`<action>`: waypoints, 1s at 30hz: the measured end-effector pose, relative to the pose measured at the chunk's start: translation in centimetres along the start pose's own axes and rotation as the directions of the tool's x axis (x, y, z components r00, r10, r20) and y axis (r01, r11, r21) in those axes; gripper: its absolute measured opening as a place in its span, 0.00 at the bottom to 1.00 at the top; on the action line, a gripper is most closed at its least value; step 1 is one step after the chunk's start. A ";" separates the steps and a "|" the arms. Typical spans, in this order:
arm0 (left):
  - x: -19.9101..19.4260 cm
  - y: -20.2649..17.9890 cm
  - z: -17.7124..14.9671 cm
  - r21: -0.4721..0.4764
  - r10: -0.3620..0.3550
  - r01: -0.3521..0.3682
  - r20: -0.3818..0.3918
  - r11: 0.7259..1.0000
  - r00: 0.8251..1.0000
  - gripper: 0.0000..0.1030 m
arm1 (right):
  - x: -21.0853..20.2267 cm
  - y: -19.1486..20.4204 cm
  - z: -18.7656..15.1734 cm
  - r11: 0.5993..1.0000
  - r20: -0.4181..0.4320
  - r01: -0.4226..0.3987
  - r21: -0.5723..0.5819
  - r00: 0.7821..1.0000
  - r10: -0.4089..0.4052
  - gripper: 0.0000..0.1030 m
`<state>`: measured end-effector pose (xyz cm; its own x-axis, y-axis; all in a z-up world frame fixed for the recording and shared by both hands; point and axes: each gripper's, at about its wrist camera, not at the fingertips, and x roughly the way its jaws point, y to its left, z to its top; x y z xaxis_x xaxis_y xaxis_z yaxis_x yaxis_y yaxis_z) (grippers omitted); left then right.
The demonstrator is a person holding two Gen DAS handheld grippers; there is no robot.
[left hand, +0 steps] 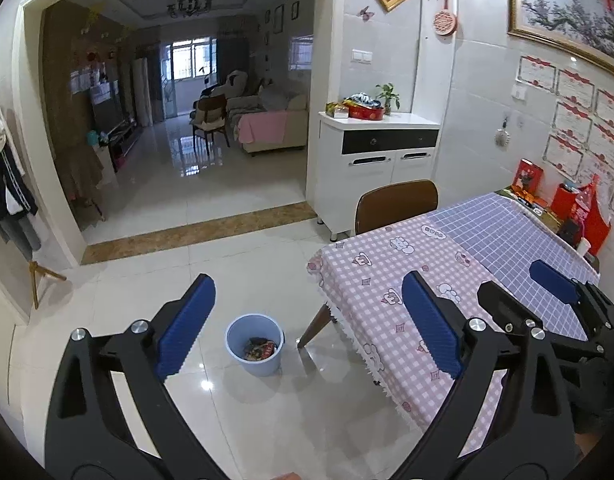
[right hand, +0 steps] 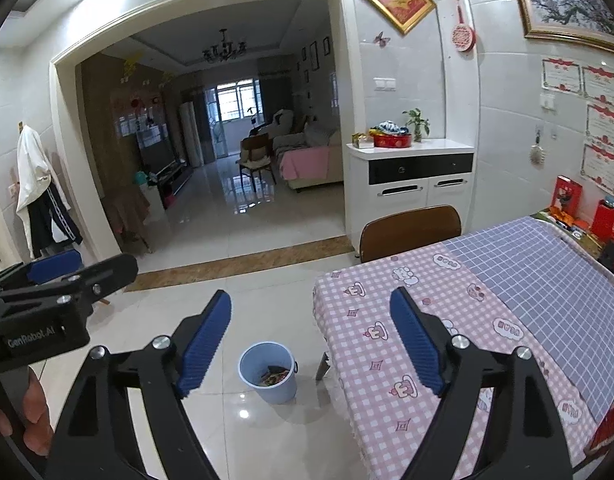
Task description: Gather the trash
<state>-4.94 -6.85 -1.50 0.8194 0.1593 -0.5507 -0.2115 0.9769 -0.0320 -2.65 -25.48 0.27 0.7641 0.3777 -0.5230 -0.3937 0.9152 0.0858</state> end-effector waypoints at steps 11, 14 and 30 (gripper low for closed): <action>-3.3 2.7 -0.1 0.012 -0.014 0.013 0.068 1.000 0.998 0.91 | -3.1 3.8 -0.4 1.000 0.037 0.031 0.004 0.999 -0.031 0.80; -3.9 3.6 -0.2 0.006 -0.011 0.011 0.080 1.000 0.997 0.91 | -3.6 4.7 -0.3 0.999 0.043 0.034 -0.001 0.998 -0.034 0.80; -6.2 5.9 -0.9 0.015 -0.016 0.014 0.127 1.000 0.992 0.91 | -4.8 7.8 -0.2 0.999 0.055 0.035 -0.013 0.998 -0.034 0.81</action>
<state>-11.75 -2.19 1.02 0.8835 0.1607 -0.4400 -0.1919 0.9810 -0.0271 -9.48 -20.21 3.33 0.8038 0.3535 -0.4785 -0.3737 0.9258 0.0563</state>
